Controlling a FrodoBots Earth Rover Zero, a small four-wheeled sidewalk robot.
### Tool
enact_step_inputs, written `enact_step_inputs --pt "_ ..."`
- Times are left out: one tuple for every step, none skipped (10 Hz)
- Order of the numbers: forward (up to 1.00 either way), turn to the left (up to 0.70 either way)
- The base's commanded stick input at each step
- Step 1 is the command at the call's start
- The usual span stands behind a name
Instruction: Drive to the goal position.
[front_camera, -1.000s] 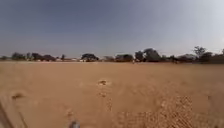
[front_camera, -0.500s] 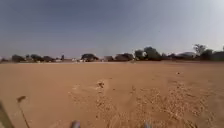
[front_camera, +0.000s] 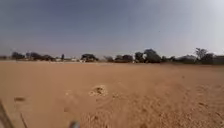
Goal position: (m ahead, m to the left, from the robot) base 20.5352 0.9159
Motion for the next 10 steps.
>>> enact_step_inputs --pt "0.70 0.00" --pt "0.70 0.00" --pt "0.70 0.00" --pt "0.70 0.00" --pt "0.70 0.00" --pt "0.70 0.00" --pt "0.70 0.00" --pt "0.70 0.00" --pt "0.70 0.00" --pt "0.70 0.00"
